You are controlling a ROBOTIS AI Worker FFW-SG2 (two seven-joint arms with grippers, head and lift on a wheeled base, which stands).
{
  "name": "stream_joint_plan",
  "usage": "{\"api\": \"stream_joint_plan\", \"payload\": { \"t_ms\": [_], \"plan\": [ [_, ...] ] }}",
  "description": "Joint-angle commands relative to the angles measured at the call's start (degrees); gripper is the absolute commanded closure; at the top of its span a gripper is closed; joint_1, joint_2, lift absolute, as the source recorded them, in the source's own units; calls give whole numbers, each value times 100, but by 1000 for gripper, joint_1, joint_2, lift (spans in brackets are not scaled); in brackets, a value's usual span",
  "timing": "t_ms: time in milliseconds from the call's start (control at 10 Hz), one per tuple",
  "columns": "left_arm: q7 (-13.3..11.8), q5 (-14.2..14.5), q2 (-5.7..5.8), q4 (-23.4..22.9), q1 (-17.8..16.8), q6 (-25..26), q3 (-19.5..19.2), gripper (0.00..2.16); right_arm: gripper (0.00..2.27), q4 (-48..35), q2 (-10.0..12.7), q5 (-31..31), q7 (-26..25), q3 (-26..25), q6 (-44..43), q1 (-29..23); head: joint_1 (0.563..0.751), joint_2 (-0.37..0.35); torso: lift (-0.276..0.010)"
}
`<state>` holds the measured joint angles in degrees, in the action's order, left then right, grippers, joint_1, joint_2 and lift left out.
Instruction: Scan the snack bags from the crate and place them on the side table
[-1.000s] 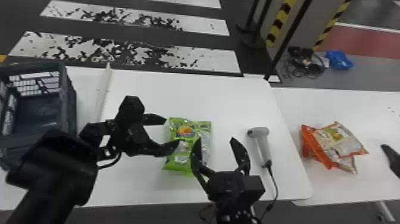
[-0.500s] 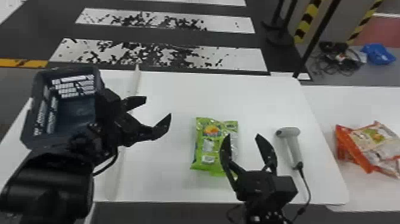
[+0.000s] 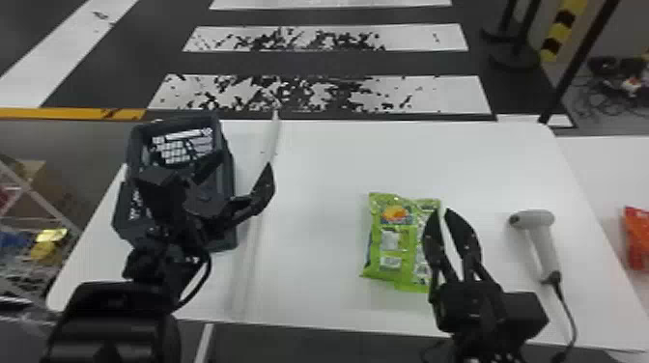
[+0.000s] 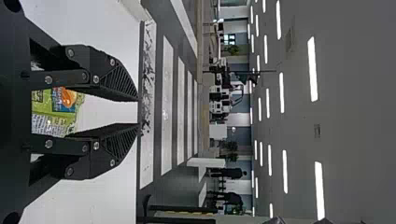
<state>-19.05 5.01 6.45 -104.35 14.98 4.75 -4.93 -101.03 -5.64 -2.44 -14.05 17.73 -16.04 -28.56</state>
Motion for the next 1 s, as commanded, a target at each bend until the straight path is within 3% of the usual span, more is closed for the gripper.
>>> {"api": "stream_joint_plan", "payload": {
  "t_ms": [0, 100, 400, 900],
  "plan": [
    [244, 229, -30, -7, 189, -373, -167, 22, 2040, -172, -7, -134, -1, 56, 616, 35, 695, 117, -50],
    [341, 237, -39, -7, 277, -549, -246, 22, 2240, -277, -16, -169, 8, 73, 932, 70, 695, 152, -50],
    [376, 316, -56, -42, 505, -689, -430, 22, 2250, -277, -25, -195, 667, 56, 2461, 509, 695, 219, -50],
    [341, 404, -74, -68, 655, -865, -457, 22, 2250, 760, 2, -204, 983, 47, 3200, 1265, 695, 225, -50]
  ]
}}
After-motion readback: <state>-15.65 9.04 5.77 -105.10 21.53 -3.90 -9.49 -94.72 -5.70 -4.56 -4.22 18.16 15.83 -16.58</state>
